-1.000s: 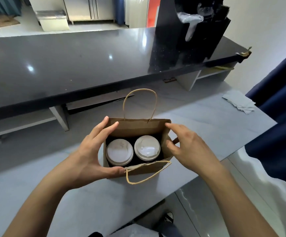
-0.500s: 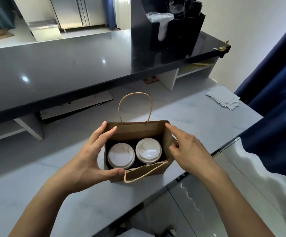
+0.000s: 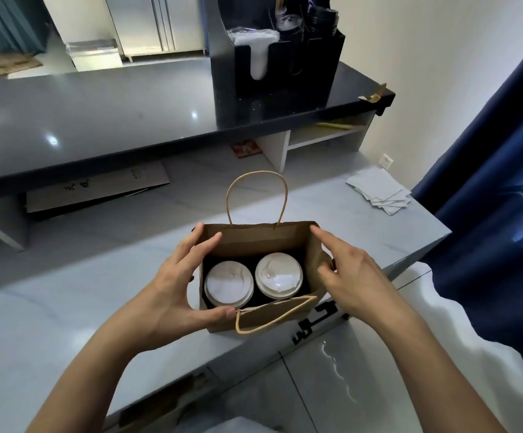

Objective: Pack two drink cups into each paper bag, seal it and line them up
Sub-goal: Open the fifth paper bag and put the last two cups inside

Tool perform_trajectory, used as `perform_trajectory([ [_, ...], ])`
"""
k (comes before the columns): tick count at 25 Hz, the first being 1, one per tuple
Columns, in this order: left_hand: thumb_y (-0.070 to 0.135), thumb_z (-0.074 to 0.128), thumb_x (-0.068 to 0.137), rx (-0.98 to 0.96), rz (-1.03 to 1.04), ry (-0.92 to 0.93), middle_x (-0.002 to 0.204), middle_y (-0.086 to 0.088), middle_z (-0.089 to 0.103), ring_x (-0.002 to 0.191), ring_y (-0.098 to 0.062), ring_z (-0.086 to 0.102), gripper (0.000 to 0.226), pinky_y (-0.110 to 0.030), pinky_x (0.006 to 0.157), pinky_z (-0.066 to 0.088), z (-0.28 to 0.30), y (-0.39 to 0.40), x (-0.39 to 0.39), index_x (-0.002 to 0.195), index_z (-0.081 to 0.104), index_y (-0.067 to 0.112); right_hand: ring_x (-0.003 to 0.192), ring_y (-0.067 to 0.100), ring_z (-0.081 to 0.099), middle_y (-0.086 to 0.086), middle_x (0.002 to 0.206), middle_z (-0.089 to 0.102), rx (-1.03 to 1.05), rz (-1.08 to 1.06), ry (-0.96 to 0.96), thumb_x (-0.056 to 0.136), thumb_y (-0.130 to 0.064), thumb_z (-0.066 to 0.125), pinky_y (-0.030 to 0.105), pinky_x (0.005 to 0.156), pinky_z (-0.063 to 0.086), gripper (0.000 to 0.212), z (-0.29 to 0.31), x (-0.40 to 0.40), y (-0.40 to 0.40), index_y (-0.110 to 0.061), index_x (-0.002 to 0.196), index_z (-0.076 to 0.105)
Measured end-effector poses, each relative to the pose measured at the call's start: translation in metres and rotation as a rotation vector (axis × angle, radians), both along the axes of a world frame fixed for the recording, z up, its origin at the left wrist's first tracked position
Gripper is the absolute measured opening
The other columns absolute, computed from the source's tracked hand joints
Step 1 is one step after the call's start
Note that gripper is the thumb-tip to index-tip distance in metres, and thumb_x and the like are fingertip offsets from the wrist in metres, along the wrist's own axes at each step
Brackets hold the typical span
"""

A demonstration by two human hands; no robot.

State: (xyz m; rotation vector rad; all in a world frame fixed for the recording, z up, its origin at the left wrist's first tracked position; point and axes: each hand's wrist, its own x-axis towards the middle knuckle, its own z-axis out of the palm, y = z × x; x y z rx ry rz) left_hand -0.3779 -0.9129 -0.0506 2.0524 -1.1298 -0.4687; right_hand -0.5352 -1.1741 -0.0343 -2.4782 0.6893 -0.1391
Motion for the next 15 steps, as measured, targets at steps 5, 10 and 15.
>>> perform_trajectory([
  [5, 0.072, 0.077, 0.065, 0.009, -0.035, -0.011, 0.161, 0.035, -0.006, 0.149, 0.004, 0.017, 0.107, -0.033, 0.114, 0.040, 0.000, -0.048, -0.014, 0.152, 0.017, 0.058, 0.061, -0.008, 0.041, -0.026, 0.070, 0.030, -0.012, -0.012, -0.010, 0.095, -0.020, 0.049, 0.015, 0.061, 0.033, 0.068, -0.004, -0.022, -0.044, -0.044, 0.156, 0.030],
  [10, 0.071, 0.078, 0.065, -0.002, -0.082, -0.001, 0.161, 0.034, -0.004, 0.149, 0.004, 0.016, 0.106, -0.032, 0.112, 0.040, 0.000, -0.097, -0.012, 0.151, 0.018, 0.058, 0.069, -0.022, 0.048, -0.024, 0.068, 0.030, 0.003, -0.050, -0.043, 0.094, -0.020, 0.050, 0.009, 0.058, 0.039, 0.067, -0.005, -0.030, -0.089, -0.044, 0.155, 0.033],
  [15, 0.063, 0.083, 0.067, -0.025, -0.092, 0.013, 0.161, 0.035, -0.002, 0.148, 0.005, 0.018, 0.104, -0.029, 0.109, 0.040, -0.004, -0.147, 0.006, 0.151, 0.021, 0.057, 0.065, -0.017, 0.049, -0.024, 0.066, 0.036, -0.001, -0.088, -0.049, 0.092, -0.020, 0.050, 0.003, 0.059, 0.039, 0.068, -0.006, -0.018, -0.137, -0.045, 0.154, 0.035],
])
